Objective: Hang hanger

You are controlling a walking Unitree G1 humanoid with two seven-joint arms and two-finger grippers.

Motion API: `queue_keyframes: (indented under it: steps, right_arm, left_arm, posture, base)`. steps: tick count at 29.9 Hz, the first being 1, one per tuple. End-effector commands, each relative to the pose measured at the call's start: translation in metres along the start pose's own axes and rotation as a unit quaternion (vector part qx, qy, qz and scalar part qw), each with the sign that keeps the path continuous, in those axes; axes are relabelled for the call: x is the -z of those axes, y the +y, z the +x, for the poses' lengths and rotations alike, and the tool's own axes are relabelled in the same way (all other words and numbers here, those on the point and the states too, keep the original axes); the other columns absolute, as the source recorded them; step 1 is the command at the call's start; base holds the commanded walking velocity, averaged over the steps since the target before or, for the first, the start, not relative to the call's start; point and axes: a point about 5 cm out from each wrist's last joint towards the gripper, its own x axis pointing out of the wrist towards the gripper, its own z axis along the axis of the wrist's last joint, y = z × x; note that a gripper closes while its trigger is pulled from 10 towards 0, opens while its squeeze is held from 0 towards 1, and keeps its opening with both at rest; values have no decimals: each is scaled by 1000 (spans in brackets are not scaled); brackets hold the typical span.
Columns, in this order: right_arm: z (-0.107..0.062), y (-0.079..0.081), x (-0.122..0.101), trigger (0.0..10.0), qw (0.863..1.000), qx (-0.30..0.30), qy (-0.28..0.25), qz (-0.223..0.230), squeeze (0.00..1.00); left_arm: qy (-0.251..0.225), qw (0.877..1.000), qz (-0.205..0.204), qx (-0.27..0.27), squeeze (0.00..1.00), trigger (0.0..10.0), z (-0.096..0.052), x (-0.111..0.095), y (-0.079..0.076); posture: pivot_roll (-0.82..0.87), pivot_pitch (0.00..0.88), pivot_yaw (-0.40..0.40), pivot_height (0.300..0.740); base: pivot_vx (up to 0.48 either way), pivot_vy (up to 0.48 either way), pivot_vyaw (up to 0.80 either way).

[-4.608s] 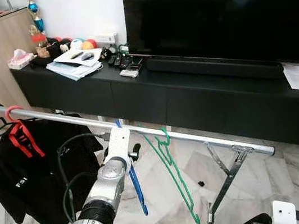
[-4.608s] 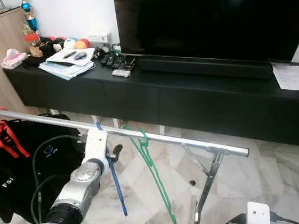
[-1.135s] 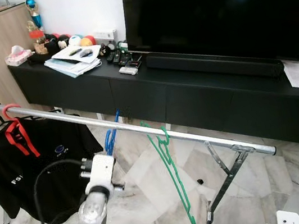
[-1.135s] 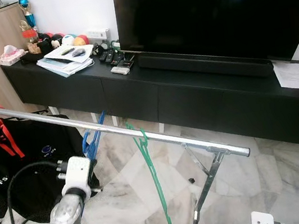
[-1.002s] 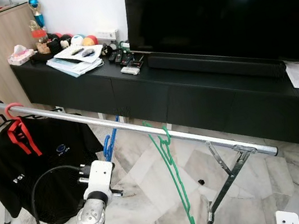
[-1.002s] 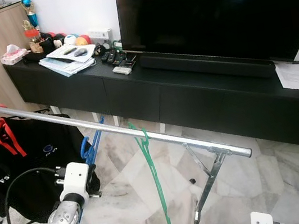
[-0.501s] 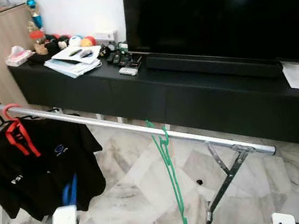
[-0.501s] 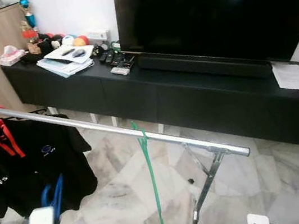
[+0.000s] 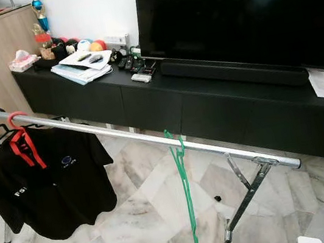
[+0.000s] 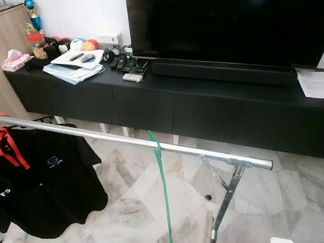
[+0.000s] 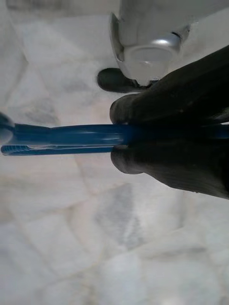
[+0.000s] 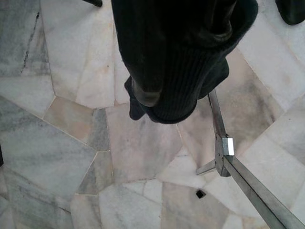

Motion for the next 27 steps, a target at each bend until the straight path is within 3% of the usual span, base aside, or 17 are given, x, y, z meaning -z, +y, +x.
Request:
queue_keyframes:
  steps: [1, 6, 8, 13, 27]
  right_arm:
    - [-1, -5, 3, 10000, 1000, 9, 8, 2, 0]
    - [-2, -5, 8, 10000, 1000, 8, 16, 5, 0]
    - [-3, -3, 11, 10000, 1000, 6, 20, 5, 0]
    - [-3, -2, 14, 10000, 1000, 4, 24, 2, 0]
    - [-3, -1, 12, 10000, 1000, -1, 25, -6, 0]
  left_arm:
    - [-14, 999, 28, 10, 0, 10000, 1, -8, 0]
    - [-16, 999, 27, 15, 0, 10000, 2, -10, -1]
    - [-19, 997, 61, 34, 0, 10000, 1, -8, -6]
    - [-21, 995, 88, 49, 0, 10000, 0, -4, -7]
    - [-11, 995, 76, 57, 0, 10000, -1, 1, -11]
  posture:
    - [57, 0, -56, 740]
    - [55, 0, -48, 740]
    - [55, 0, -47, 740]
    - [61, 0, -48, 740]
    - [61, 0, -51, 740]
  base:
    - [0, 0, 0]
    - [0, 0, 0]
    - [0, 0, 0]
    - [0, 0, 0]
    - [0, 0, 0]
